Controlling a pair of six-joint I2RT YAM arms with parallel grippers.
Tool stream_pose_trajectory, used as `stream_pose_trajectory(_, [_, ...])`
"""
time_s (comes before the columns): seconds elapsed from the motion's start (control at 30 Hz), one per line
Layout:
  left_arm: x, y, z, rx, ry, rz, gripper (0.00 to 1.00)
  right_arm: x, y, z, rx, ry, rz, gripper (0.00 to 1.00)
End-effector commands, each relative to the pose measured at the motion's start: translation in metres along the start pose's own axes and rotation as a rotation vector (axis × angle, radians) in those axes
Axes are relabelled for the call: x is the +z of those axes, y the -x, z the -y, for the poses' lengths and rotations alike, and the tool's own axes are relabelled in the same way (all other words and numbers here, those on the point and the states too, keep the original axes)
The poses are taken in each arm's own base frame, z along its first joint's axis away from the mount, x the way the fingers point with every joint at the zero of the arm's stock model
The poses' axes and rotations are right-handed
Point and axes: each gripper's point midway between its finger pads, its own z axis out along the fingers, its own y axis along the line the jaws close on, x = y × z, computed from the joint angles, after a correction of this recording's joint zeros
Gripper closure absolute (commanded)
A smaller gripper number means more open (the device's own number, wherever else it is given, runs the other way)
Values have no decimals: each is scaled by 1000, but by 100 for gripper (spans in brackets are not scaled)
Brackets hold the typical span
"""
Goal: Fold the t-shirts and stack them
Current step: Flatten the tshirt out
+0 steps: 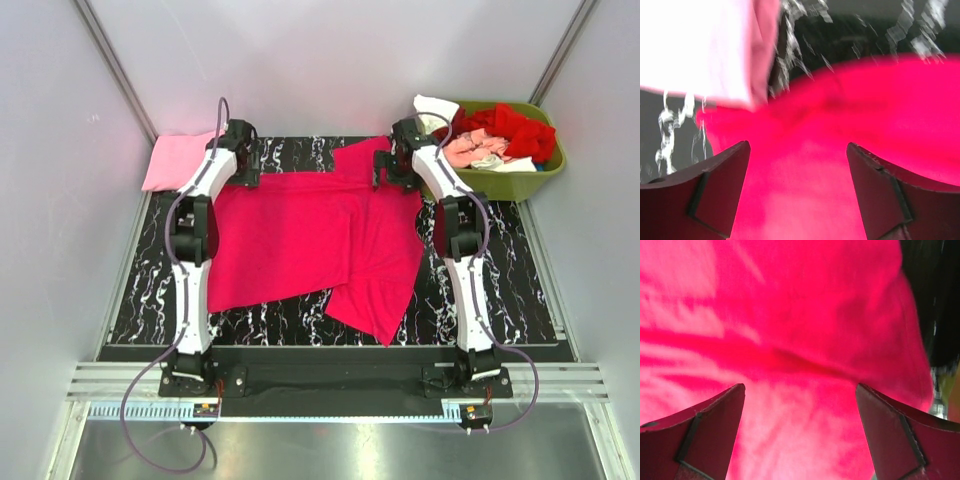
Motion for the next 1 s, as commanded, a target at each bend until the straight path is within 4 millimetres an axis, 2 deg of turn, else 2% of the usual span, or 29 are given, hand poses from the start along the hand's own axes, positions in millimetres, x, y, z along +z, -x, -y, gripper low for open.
stream_pose_trajectory(0.0, [-116, 55, -3, -60, -61, 225, 15, -81, 40, -15, -14, 53, 150, 0])
stream_pose_trajectory(0.03, [-127, 49, -6, -76, -64, 216, 14, -93, 42, -17, -9, 61, 164, 0])
stream_pose_trajectory(0.07, [-146, 42, -13, -109, -71, 221, 14, -98, 34, -16, 10, 61, 145, 0])
stream_pose_trajectory(0.1, [-156, 34, -14, -122, -84, 218, 14, -125, 38, -20, 21, 77, 178, 0])
stream_pose_trajectory(0.13, [-149, 8, -16, -121, -78, 164, 14, -134, 33, -24, 28, 91, 177, 0])
stream_pose_trajectory(0.17, [-155, -3, -17, -154, -85, 154, 14, -131, 11, -23, 56, 88, 124, 0])
stream_pose_trajectory(0.2, [-177, -8, -21, -183, -115, 181, 15, -154, 7, -28, 63, 102, 141, 0])
stream_pose_trajectory(0.23, [-167, -41, -21, -187, -113, 119, 15, -158, -7, -32, 65, 98, 118, 0])
stream_pose_trajectory(0.27, [-169, -55, -20, -225, -127, 102, 15, -149, -41, -29, 90, 75, 39, 0])
stream_pose_trajectory(0.3, [-185, -65, -20, -251, -171, 116, 15, -166, -53, -32, 96, 82, 42, 0])
stream_pose_trajectory(0.33, [-186, -76, -17, -269, -196, 112, 15, -168, -68, -34, 106, 84, 23, 0])
stream_pose_trajectory(0.37, [-174, -112, -16, -268, -196, 43, 15, -156, -111, -33, 142, 70, -70, 0])
stream_pose_trajectory(0.4, [-186, -121, -15, -305, -234, 57, 15, -168, -116, -39, 162, 115, -30, 0])
stream_pose_trajectory(0.43, [-174, -151, -15, -312, -226, 9, 15, -169, -134, -48, 182, 164, -63, 0])
stream_pose_trajectory(0.47, [-181, -157, -16, -347, -241, 24, 15, -159, -173, -46, 229, 162, -146, 0])
stream_pose_trajectory(0.5, [-181, -168, -14, -357, -257, 12, 15, -166, -180, -53, 237, 200, -134, 0])
stream_pose_trajectory(0.53, [-172, -190, -13, -361, -255, -19, 15, -161, -208, -51, 259, 195, -194, 0])
stream_pose_trajectory(0.63, [-166, -214, -11, -387, -272, -33, 15, -162, -237, -64, 238, 231, -232, 0])
stream_pose_trajectory(0.67, [-163, -218, -12, -393, -268, -39, 15, -157, -253, -60, 239, 215, -266, 0])
stream_pose_trajectory(0.77, [-152, -227, -14, -399, -251, -62, 15, -146, -276, -53, 236, 201, -314, 0])
stream_pose_trajectory(0.87, [-136, -237, -27, -446, -201, -120, 15, -132, -289, -51, 244, 205, -359, 4])
stream_pose_trajectory(0.9, [-132, -240, -30, -456, -185, -136, 16, -130, -288, -49, 245, 196, -355, 14])
stream_pose_trajectory(0.97, [-123, -247, -41, -489, -149, -179, 16, -129, -287, -44, 254, 189, -356, 17])
